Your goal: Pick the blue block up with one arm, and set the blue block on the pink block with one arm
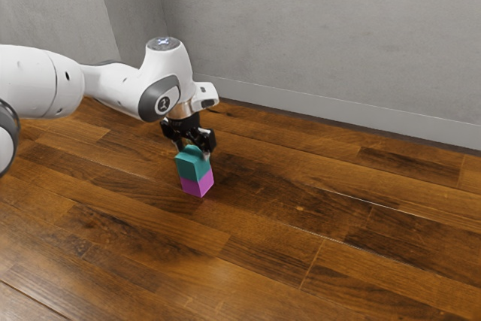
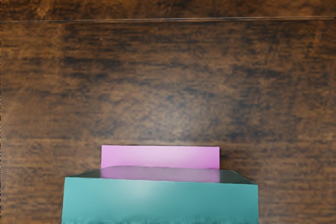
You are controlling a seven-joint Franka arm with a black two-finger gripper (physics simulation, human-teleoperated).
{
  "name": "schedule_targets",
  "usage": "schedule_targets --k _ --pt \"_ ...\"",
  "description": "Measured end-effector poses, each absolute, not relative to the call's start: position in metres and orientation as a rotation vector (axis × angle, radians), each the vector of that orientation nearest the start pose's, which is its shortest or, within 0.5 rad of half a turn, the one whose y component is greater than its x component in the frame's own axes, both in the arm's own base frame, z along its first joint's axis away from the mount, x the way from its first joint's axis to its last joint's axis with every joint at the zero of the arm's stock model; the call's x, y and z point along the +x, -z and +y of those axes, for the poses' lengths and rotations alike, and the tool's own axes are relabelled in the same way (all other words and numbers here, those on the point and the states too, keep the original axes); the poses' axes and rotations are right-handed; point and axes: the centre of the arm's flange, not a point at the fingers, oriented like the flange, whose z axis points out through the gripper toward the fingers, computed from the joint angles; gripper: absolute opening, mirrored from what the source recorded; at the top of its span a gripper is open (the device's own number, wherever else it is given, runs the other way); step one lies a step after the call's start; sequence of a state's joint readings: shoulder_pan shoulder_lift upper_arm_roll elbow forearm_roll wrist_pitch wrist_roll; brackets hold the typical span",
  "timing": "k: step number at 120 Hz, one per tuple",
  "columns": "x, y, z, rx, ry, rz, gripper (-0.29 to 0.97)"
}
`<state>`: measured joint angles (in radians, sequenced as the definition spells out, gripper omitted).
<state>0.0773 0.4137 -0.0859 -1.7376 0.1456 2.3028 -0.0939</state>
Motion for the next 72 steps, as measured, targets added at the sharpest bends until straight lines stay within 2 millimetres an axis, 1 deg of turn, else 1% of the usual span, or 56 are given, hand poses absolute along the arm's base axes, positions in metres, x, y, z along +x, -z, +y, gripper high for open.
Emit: schedule_targets --k 6,14,21,26,31,35,39,43,51,58,72 --pt "0.666 -0.372 0.002 -3.055 0.269 -0.008 0.61" --pt "0.652 -0.412 -0.002 -3.042 0.342 -0.003 0.63" --pt "0.633 -0.466 -0.009 -3.021 0.454 0.011 0.64" --pt "0.615 -0.517 -0.015 -2.998 0.555 0.019 0.65" --pt "0.597 -0.557 -0.020 -2.979 0.629 0.023 0.65" --pt "0.583 -0.582 -0.023 -2.978 0.647 0.019 0.66" --pt "0.568 -0.601 -0.026 -2.992 0.641 0.006 0.66" --pt "0.557 -0.612 -0.025 -3.016 0.611 -0.018 0.66" --pt "0.541 -0.619 -0.013 -3.064 0.516 -0.085 0.67" --pt "0.533 -0.616 -0.007 -3.095 0.427 -0.122 0.67" --pt "0.524 -0.607 -0.006 -3.130 0.291 -0.140 0.67"
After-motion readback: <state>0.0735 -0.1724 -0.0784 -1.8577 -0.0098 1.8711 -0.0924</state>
